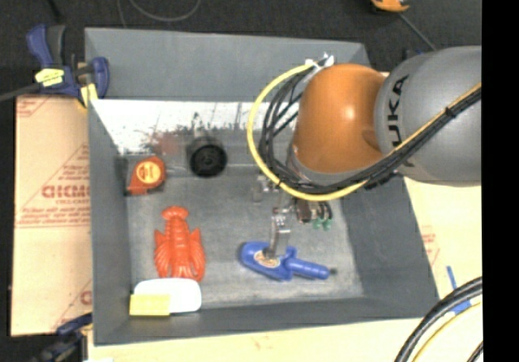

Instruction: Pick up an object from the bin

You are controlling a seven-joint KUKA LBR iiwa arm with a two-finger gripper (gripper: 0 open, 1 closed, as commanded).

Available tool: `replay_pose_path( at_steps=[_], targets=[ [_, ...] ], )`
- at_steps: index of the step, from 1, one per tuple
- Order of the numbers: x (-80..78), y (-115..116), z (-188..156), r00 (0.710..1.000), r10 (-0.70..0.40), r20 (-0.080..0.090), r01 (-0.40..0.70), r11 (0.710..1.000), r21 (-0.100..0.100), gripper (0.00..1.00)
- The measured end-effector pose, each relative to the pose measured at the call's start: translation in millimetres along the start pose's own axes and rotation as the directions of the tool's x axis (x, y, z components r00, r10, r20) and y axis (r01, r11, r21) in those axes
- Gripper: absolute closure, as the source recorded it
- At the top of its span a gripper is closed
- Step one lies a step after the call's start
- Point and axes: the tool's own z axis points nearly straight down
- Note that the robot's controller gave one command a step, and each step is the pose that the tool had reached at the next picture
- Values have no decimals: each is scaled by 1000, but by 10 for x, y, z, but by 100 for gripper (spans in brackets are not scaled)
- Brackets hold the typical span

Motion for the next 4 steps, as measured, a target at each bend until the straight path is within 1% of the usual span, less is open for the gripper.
replay_pose_path(
  at_steps=[1,2,3,4],
  targets=[
    [-9,-2,-39,1000,1,6,-1,1000,0,0],
    [107,-131,260,999,-47,14,47,999,1,0],
    [139,-172,382,998,-58,10,58,998,1,0],
    [234,-80,291,999,-35,-9,35,999,0,0]
  ],
)
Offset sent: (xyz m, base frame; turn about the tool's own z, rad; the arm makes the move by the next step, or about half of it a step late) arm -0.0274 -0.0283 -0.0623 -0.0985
